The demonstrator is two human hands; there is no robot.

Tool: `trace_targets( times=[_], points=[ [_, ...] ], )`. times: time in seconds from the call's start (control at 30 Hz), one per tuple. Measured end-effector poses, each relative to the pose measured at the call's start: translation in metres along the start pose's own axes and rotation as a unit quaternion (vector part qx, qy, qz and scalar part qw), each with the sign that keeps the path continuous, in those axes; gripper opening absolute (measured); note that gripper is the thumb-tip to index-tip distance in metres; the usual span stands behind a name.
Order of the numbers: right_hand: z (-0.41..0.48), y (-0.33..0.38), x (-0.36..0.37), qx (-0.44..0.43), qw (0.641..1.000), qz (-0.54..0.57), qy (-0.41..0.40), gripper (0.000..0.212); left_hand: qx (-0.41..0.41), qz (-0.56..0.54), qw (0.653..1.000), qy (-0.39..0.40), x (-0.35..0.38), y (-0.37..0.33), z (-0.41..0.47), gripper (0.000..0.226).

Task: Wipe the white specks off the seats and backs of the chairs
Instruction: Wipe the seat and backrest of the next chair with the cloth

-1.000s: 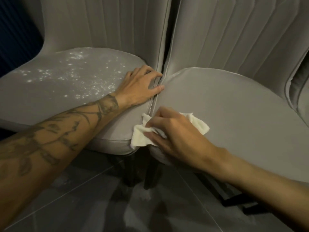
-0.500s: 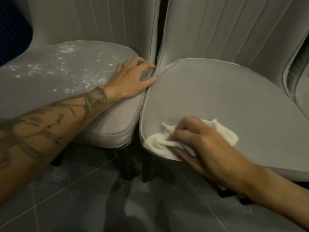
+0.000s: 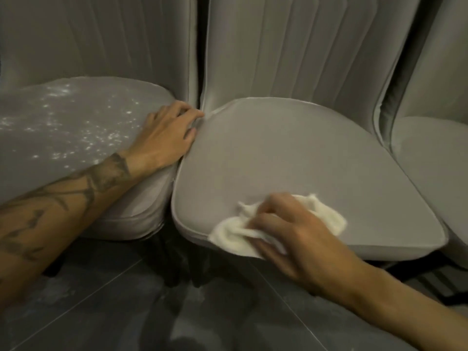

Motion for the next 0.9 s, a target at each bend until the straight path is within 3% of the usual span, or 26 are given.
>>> trace_targets(
  times=[0.17,0.23,0.37,0.47,0.6,0.7,0.9],
  points=[
    [-0.065,-0.035,-0.038,0.107,0.99,-0.022,-0.091,0.022,-0.014,-0.017,1.0,-0.019,0.004,0.001,0.0,0.042],
    [-0.04,-0.017,-0.022,0.103,0.989,-0.004,-0.109,0.018,-0.008,-0.014,1.0,-0.018,0.006,0.004,0.0,0.043],
    [0.017,0.01,0.017,0.047,0.996,0.03,-0.07,0.02,0.008,-0.001,1.0,-0.021,0.01,0.009,0.004,0.044],
    [-0.018,-0.009,0.001,0.057,0.996,0.01,-0.064,0.021,0.022,-0.003,1.0,-0.018,0.014,0.016,0.008,0.044],
    [-0.098,-0.058,-0.048,0.177,0.974,-0.05,-0.132,0.02,0.024,0.0,1.0,-0.012,0.021,0.024,0.012,0.042],
    [-0.107,-0.065,-0.051,0.24,0.95,-0.054,-0.192,0.02,0.012,0.0,1.0,-0.005,0.023,0.026,0.015,0.044],
    [-0.041,-0.041,-0.01,0.168,0.97,-0.014,-0.173,0.024,0.017,0.008,1.0,-0.011,0.026,0.03,0.016,0.044]
  ],
)
Point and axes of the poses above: each hand's wrist, its own z-axis towards the middle knuckle, its own x-axis out of the palm, y = z × x, the point moved 1 cm from there along z, towards the middle knuckle, and after that the axes turned 4 degrees about z, right-handed, at the moved point
